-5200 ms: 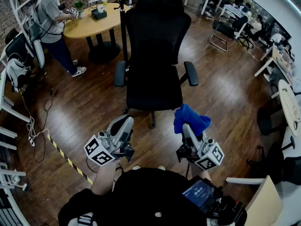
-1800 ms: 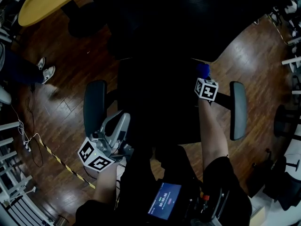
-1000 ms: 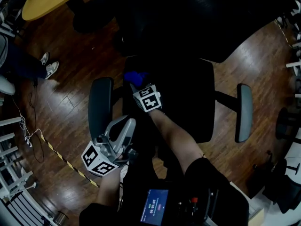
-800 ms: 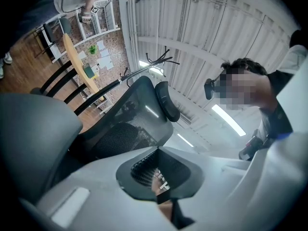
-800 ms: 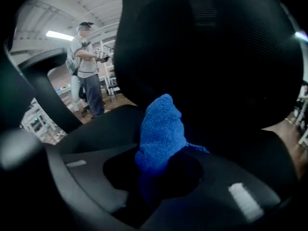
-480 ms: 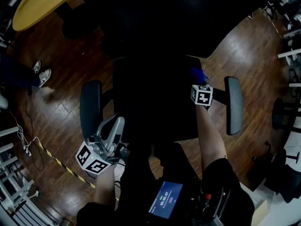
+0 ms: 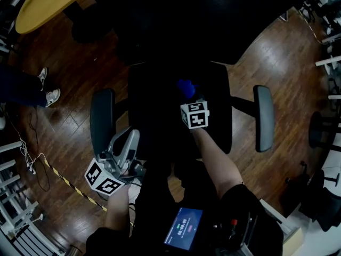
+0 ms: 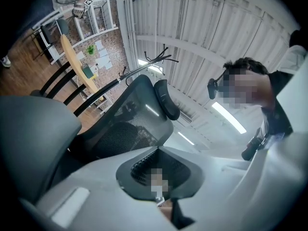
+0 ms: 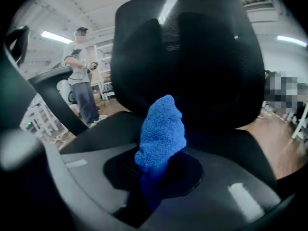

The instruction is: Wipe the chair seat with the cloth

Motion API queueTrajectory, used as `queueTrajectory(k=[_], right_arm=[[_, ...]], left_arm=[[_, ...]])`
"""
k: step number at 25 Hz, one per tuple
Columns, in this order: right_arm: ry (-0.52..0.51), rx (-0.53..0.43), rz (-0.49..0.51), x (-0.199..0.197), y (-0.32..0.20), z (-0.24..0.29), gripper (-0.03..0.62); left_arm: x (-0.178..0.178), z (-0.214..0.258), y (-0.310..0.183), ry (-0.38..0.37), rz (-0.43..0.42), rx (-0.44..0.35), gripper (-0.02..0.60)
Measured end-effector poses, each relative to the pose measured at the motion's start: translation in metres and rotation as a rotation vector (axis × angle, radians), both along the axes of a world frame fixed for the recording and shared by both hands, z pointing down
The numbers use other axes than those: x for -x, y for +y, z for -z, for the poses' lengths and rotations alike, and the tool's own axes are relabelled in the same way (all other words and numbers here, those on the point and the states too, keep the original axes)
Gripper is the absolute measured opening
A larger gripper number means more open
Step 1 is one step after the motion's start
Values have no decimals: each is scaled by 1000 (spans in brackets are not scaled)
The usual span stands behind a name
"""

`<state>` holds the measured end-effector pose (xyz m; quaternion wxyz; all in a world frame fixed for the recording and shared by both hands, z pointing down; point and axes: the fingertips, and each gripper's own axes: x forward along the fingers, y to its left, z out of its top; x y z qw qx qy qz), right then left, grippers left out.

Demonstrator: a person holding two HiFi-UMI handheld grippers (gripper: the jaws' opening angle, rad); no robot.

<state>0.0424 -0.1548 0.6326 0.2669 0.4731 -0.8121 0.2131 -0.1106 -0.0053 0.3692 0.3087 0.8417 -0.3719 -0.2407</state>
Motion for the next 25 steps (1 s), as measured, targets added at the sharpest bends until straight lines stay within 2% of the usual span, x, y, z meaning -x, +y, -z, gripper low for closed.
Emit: queueTrajectory(k=[3, 5, 7, 10, 14, 17, 20, 25], right_arm=[[-119, 43, 160, 115, 33, 0, 83], [-150, 78, 276, 175, 61, -5, 83], [-141, 86, 329, 205, 78, -11, 83], [-156, 65, 312, 206, 78, -14, 83], [-128, 57, 277, 179, 70, -21, 83], [-85, 66, 196, 134, 59, -31, 83], [-31, 71, 107, 70, 47, -38, 83], [64, 75, -84, -60, 39, -39, 83]], left_arm=[[3, 1, -2, -4, 18, 0, -9], [4, 2, -1, -7, 22, -1, -9], [3, 2, 0, -10, 19, 0, -9], [4, 1, 2, -12, 15, 2, -9], [4, -3, 3, -15, 14, 12, -9], [4, -4, 2, -18, 13, 14, -9], [3, -5, -1, -21, 14, 15, -9], [3, -8, -4, -24, 17, 16, -9]])
